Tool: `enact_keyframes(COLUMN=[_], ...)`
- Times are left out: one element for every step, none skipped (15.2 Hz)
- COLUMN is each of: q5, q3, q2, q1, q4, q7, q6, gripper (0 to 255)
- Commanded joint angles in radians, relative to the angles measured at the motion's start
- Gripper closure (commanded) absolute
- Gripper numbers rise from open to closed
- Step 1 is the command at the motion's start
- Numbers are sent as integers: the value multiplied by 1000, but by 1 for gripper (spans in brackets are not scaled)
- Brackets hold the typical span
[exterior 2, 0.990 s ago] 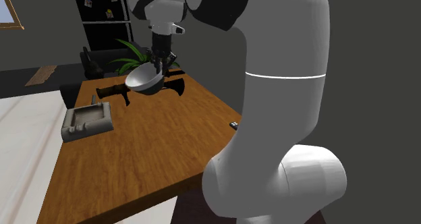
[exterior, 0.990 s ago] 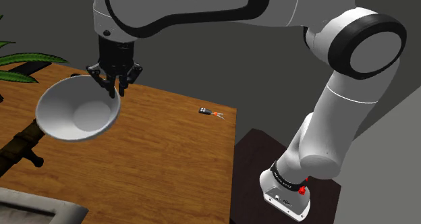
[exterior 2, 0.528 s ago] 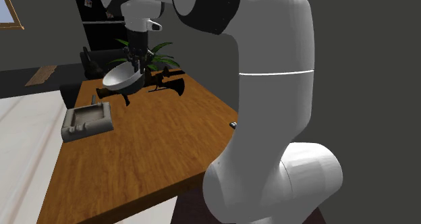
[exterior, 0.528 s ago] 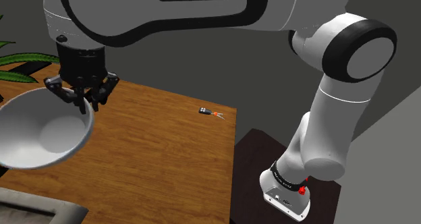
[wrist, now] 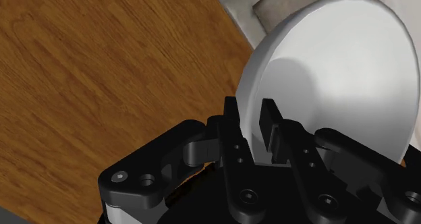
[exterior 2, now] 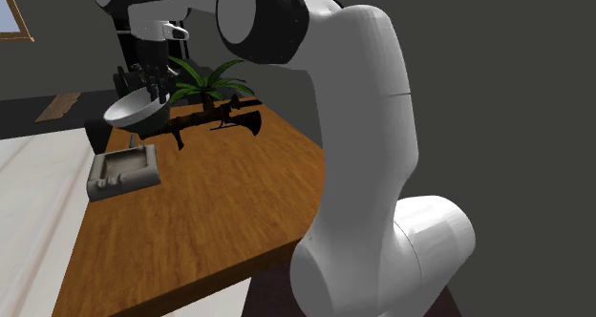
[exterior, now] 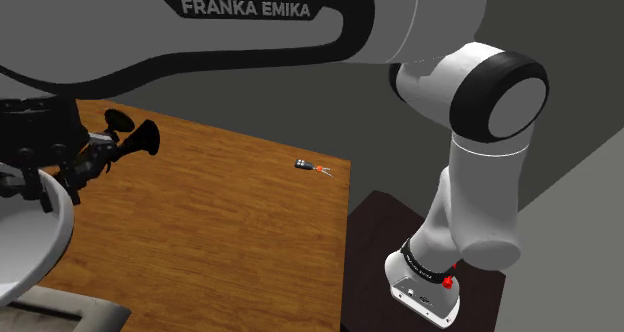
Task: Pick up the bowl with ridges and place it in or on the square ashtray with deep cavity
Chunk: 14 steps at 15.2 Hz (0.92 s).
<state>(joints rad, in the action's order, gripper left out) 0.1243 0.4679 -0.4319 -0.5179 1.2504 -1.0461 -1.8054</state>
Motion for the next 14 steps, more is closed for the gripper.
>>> enact_keyframes(q5=[32,48,65,82,91,87,85,83,82,80,79,78,77,76], q3=[3,3,1,-3,-6,-5,-4,-4,-3,-3,-2,-2,-2,-1], q2=[-54,-87,-123,-163,-186,-177,-170,-164,-159,-154,-149,-146,-142,-140], q1=[-58,-88,-120,-156,-175,-169,-163,-158,-152,-148,-143,-139,-136,-132], q4=[-88,-143,-203,-273,-314,-286,-259,-235,-212,-189,-168,-148,-129,-111], q7=[-49,-69,-87,-104,-112,-112,-113,-113,-114,-114,-115,-115,-115,-116], q6=[34,57,82,110,127,108,89,71,54,37,21,5,-11,-26], gripper=[255,255,255,255,255,255,255,255,255,255,255,255,255,255])
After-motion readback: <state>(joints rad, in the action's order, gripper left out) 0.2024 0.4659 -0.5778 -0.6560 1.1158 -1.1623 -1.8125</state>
